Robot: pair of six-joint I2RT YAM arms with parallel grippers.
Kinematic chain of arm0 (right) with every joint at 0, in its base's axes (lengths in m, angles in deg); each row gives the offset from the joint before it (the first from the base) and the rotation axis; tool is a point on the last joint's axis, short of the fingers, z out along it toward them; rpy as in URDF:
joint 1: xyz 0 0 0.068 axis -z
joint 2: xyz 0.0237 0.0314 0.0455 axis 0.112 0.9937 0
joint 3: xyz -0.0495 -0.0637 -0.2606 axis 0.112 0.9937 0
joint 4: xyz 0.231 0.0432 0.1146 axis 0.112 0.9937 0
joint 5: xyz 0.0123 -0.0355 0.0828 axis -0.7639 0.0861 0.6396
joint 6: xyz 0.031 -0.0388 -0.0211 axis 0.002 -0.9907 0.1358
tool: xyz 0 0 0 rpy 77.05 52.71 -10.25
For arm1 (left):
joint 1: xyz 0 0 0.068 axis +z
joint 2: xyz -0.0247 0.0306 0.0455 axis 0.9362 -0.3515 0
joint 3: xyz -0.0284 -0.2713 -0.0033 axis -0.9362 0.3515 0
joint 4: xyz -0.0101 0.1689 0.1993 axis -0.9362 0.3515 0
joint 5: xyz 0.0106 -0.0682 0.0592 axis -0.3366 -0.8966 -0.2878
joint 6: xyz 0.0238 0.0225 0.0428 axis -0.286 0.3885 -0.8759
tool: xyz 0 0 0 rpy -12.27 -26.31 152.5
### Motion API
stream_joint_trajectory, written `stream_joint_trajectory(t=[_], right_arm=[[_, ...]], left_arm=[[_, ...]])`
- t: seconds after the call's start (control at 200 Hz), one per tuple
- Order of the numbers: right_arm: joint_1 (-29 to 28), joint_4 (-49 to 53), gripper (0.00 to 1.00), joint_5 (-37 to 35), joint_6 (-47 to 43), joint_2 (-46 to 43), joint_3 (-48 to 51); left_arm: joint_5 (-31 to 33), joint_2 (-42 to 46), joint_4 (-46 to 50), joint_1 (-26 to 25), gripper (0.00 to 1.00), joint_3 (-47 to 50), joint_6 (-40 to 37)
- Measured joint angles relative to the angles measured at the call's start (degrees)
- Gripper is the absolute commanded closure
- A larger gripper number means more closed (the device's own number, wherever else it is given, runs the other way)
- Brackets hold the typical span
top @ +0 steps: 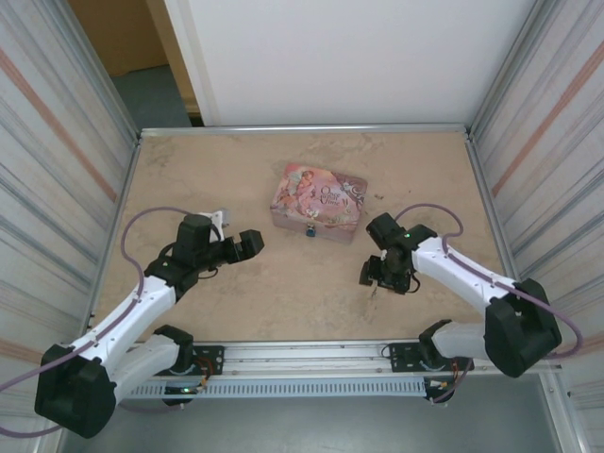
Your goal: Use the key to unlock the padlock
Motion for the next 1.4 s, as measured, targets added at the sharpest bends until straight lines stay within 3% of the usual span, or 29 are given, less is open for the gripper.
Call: stream_joint_trajectory(t=[0.686,1.403], right_arm=[[-2.6,-3.5,0.66,-2.4,2.7,10.7,0.0],[-3.1,-5.5,0.86,-2.4,2.9,10.6,1.9]], left_arm=[[0.8,0.8,0.5,0.0,0.01,0.0,-1.3],[1.3,0.8,2.2,0.0,0.01,-0.8,-2.8]])
